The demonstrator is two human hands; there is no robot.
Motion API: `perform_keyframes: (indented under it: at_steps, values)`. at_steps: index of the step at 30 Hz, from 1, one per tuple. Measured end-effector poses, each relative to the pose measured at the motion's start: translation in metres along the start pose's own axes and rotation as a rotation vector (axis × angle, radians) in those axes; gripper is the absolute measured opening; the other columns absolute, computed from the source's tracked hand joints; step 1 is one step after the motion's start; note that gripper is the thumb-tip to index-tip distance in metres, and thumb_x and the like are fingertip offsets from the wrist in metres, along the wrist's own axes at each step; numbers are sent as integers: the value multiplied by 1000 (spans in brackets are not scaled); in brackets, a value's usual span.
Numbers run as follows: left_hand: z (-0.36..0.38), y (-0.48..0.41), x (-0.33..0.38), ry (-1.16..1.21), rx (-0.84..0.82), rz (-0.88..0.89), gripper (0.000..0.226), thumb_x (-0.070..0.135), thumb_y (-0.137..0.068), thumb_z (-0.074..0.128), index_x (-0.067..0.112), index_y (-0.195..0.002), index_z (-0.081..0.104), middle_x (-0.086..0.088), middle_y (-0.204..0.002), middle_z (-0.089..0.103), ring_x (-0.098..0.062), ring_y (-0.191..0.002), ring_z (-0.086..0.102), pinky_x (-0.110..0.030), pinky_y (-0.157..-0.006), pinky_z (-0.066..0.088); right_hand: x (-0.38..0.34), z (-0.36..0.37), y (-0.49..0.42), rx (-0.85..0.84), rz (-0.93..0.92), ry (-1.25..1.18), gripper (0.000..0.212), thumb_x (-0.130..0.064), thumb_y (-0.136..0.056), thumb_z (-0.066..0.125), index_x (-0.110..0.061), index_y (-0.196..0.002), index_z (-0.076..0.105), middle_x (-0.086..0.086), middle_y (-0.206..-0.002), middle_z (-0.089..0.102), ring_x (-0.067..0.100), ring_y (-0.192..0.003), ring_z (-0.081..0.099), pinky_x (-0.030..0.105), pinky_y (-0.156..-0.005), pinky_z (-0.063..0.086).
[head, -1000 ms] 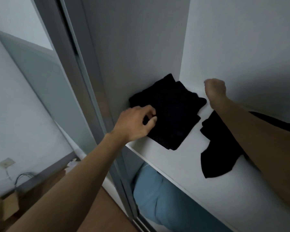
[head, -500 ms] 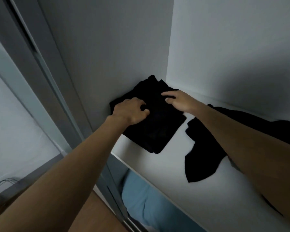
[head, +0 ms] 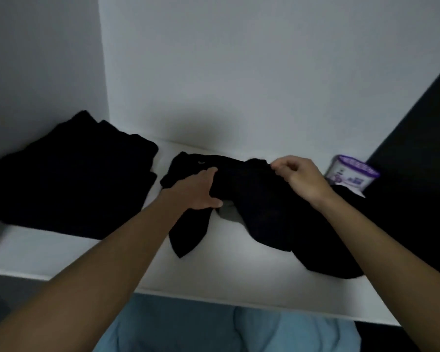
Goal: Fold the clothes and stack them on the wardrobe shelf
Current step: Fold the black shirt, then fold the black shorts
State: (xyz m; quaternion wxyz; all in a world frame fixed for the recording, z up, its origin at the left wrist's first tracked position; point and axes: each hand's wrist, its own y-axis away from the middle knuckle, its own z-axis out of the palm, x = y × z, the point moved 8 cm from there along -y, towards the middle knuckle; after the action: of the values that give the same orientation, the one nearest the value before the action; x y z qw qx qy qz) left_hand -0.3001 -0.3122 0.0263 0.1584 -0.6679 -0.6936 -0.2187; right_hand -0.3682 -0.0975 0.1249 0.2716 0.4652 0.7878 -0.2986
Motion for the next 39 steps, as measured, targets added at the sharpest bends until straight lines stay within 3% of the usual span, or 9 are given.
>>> perform_keyframes:
  at_steps: [2, 5, 11, 18, 22, 25, 27, 32, 39]
  values:
    - [17, -5, -3, -34, 4, 3, 91, 48, -89, 66, 18, -156, 13, -9, -157, 25, -31, -139, 36, -49, -110, 39, 37, -1, 18, -29, 141, 84, 15, -12, -93, 65, -18, -106, 69, -3, -109, 70, 13, -105, 63, 22, -99, 46]
    - [12, -4, -9, -17, 119, 31, 73, 48, -89, 65, 22, -149, 32, -7, -145, 35, -31, -126, 49, -49, -100, 47, 84, 19, 50, -92, 346, 151, 49, -24, -89, 73, -10, -132, 56, 7, -133, 57, 22, -124, 54, 30, -107, 40]
    - [14, 1, -12, -28, 95, 79, 56, 37, -95, 58, 27, -147, 40, -4, -146, 37, -29, -123, 53, -48, -99, 48, 92, 34, 62, 333, 394, 98, 33, -26, -81, 81, -12, -101, 59, 10, -122, 56, 24, -111, 57, 35, -100, 47]
    - [14, 21, -19, 122, 140, 47, 37, 38, -99, 48, 23, -133, 54, -1, -128, 58, -25, -115, 57, -44, -97, 48, 106, 28, 76, 511, 717, -72, 36, -23, -86, 72, -16, -119, 59, 11, -123, 61, 32, -109, 60, 37, -94, 50]
    - [-9, 30, -5, -2, 354, 31, 22, 35, -95, 50, 21, -84, 63, 4, -85, 62, -21, -82, 61, -33, -70, 41, 84, 28, 72, 358, 574, 206, 22, -11, -87, 59, -25, -99, 72, 5, -112, 69, 27, -105, 64, 33, -90, 50]
    - [-7, 20, 8, 234, 242, -55, 39, 43, -88, 57, 17, -60, 55, 0, -63, 63, -27, -66, 63, -33, -66, 49, 79, 34, 73, 232, 523, 227, 21, -12, -86, 63, -19, -105, 69, 6, -110, 69, 26, -107, 64, 35, -95, 51]
    - [1, 9, 13, 459, 168, -146, 45, 50, -86, 64, 8, -70, 65, -7, -70, 71, -27, -65, 64, -37, -74, 56, 77, 39, 75, 170, 476, 176, 16, -11, -86, 65, -17, -100, 67, 6, -103, 69, 27, -104, 65, 37, -96, 52]
    - [7, -8, 31, 420, 274, -258, 56, 49, -79, 74, 2, -108, 65, -13, -104, 70, -35, -101, 66, -39, -89, 53, 71, 41, 99, 32, 391, 22, 20, -7, -87, 67, -23, -75, 68, -2, -85, 68, 24, -97, 67, 38, -94, 55]
    - [5, -2, 65, 568, 465, -235, 23, 26, -86, 57, 6, -86, 68, -20, -100, 72, -39, -95, 68, -44, -88, 56, 75, -4, 152, -65, 390, -93, 14, -14, -92, 63, -21, -86, 72, 5, -95, 74, 15, -85, 68, 19, -67, 50]
